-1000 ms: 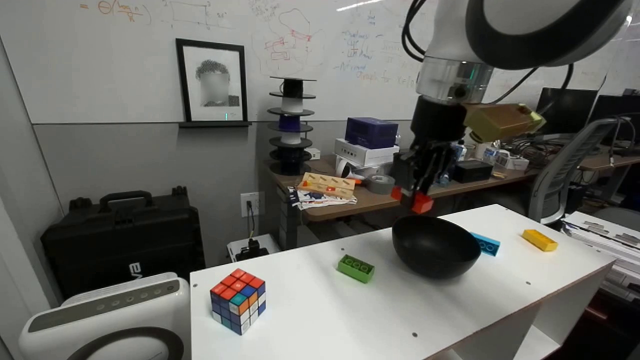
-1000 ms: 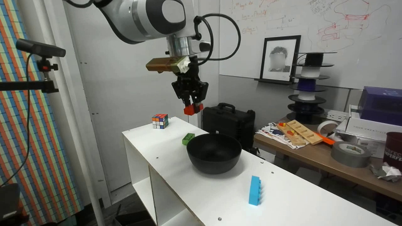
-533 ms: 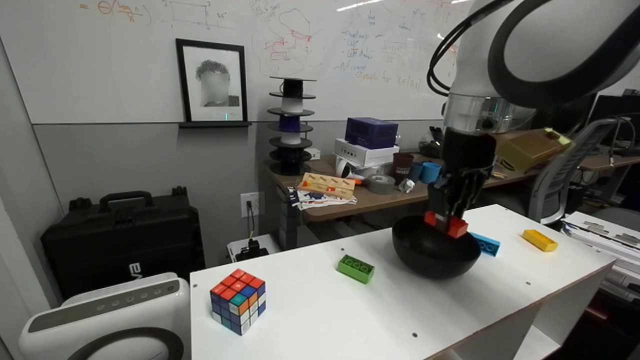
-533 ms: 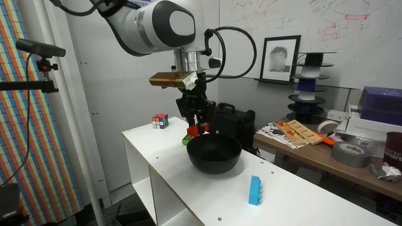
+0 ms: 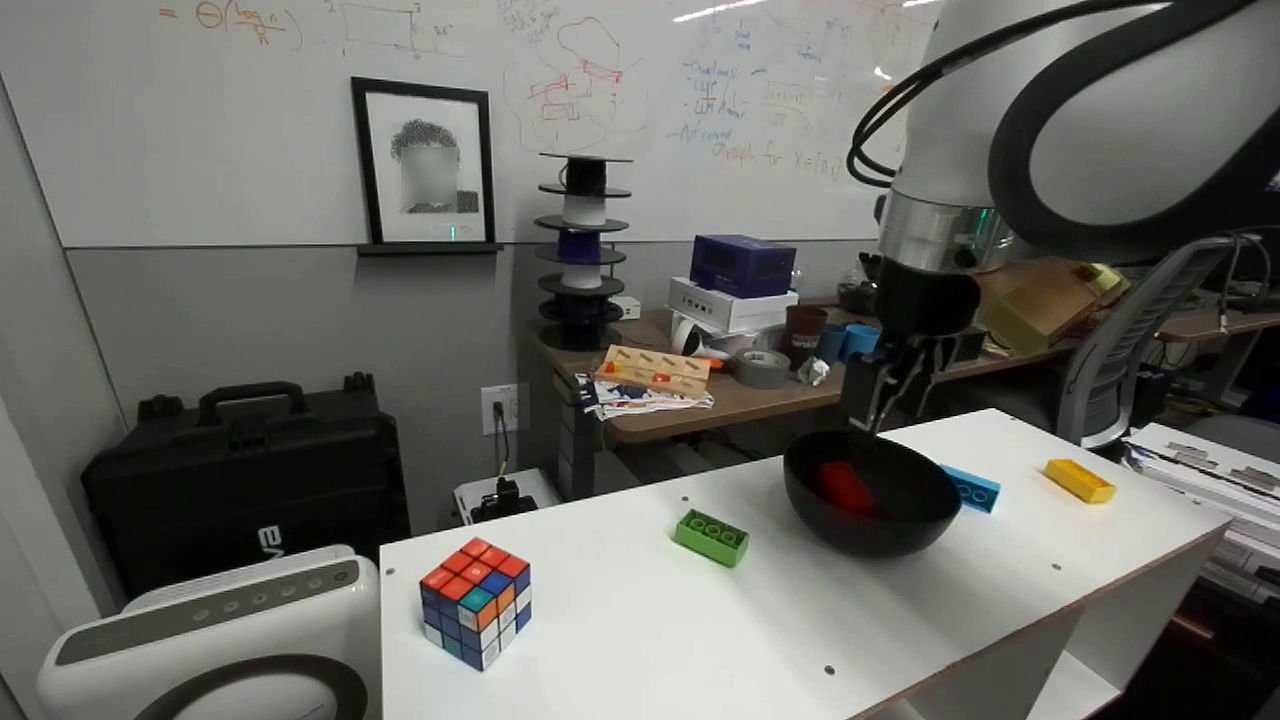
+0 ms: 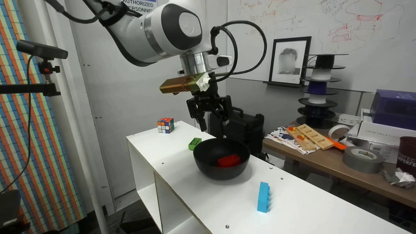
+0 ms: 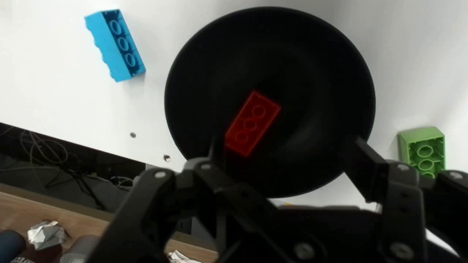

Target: Put the LEGO blocks in the bowl

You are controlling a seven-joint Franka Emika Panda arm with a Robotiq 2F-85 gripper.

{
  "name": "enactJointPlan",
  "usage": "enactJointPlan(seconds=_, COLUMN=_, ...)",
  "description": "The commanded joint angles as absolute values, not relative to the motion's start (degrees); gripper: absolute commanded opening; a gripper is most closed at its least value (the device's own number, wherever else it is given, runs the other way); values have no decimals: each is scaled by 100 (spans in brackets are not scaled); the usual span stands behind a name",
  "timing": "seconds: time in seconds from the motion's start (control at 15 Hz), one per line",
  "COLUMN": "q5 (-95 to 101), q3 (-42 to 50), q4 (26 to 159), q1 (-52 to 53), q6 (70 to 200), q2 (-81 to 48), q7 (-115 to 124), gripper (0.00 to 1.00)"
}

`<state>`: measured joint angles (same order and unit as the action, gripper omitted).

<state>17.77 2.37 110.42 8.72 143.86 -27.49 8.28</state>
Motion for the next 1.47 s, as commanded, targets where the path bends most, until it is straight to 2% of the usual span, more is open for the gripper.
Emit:
enactJointPlan(seconds=0.0, q5=1824, q3=114, q4=10991, q1=1080, q6=14612, q2=-2665, q7=809, gripper=100)
enactJointPlan(seconds=0.47, q5=1414, q3=-648, q4=10399, q1=1106, q6=14704, q2=-3212, q7=-68, gripper=100)
enactJointPlan(seconds=0.87, q5=431, q3=-1271, q4=9846, q1=504, q6=14378, q2=-4027, q7=-1571, gripper=100)
enactJointPlan(seconds=1.4, q5=624, q3=-1144, q4=9073, q1=548, q6=13848, q2=-4757, q7=-2174, gripper=100)
